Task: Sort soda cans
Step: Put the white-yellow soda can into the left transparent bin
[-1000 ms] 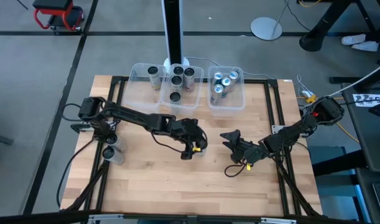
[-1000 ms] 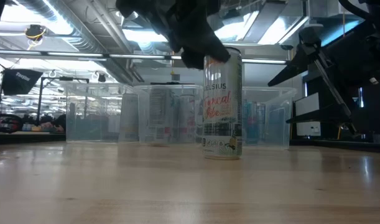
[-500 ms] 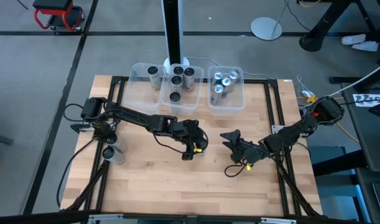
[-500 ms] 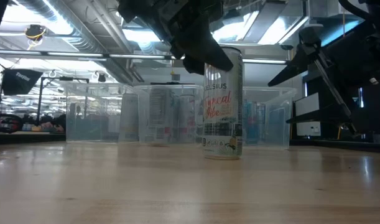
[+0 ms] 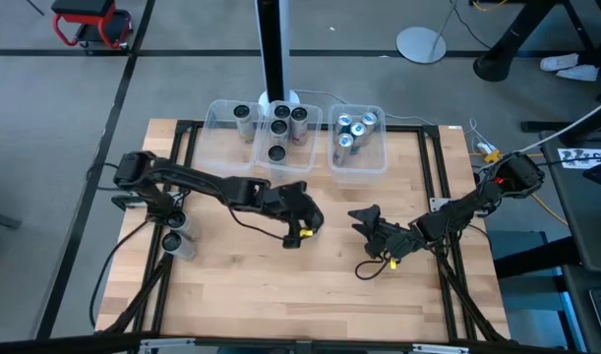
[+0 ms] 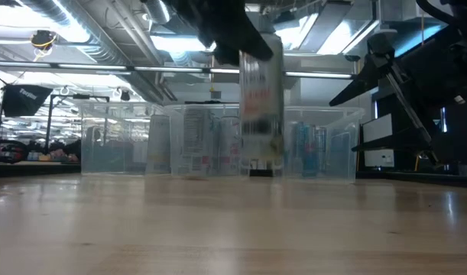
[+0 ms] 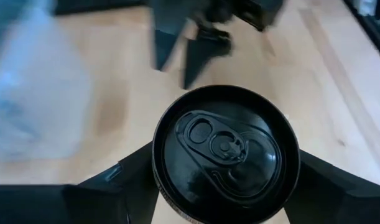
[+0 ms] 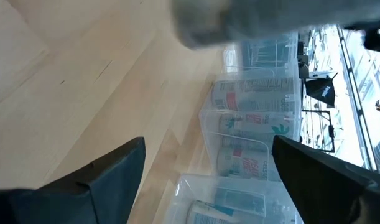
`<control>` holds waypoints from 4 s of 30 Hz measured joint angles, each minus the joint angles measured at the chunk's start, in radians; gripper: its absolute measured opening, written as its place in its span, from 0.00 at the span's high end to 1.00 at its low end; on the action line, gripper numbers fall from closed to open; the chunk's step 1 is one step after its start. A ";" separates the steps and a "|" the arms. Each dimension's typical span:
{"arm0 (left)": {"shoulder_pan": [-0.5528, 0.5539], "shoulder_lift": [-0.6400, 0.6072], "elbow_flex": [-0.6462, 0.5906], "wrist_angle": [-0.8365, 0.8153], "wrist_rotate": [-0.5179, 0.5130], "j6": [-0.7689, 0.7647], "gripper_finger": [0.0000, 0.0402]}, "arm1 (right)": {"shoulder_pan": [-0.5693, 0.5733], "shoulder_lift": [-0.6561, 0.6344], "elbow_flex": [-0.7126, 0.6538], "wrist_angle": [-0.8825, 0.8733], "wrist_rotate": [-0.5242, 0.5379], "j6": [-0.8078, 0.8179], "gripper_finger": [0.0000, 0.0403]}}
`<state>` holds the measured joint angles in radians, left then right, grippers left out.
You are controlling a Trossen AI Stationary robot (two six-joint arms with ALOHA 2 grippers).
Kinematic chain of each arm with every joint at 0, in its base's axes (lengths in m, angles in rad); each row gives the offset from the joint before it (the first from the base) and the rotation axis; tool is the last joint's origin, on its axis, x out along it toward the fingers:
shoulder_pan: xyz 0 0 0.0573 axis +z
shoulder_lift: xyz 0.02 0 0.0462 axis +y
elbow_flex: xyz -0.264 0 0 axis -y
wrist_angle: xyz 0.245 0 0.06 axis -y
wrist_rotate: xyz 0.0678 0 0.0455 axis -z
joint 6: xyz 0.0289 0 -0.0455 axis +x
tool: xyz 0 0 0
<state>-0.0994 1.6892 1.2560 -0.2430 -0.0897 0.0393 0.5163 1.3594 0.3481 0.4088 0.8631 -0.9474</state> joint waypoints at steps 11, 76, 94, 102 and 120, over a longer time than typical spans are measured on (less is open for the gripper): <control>0.003 -0.270 0.001 -0.111 -0.286 0.022 0.37 | 0.000 0.000 0.000 0.003 0.000 0.000 0.14; 0.761 -0.524 -0.521 -0.005 -0.249 -0.261 0.36 | 0.000 0.000 0.000 0.003 0.005 -0.001 0.14; 0.789 -0.523 -0.613 0.135 -0.220 -0.315 0.30 | 0.000 0.000 0.000 0.005 0.006 -0.001 0.14; 0.789 -0.523 -0.613 0.125 -0.247 -0.318 0.29 | 0.000 0.000 0.000 0.005 0.008 -0.001 0.14; 0.776 -0.479 -0.569 0.086 -0.298 -0.289 0.19 | 0.000 0.000 0.000 0.008 0.008 -0.001 0.14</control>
<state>0.6770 1.2099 0.6869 -0.1573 -0.3876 -0.2496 0.5164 1.3594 0.3485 0.4164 0.8715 -0.9481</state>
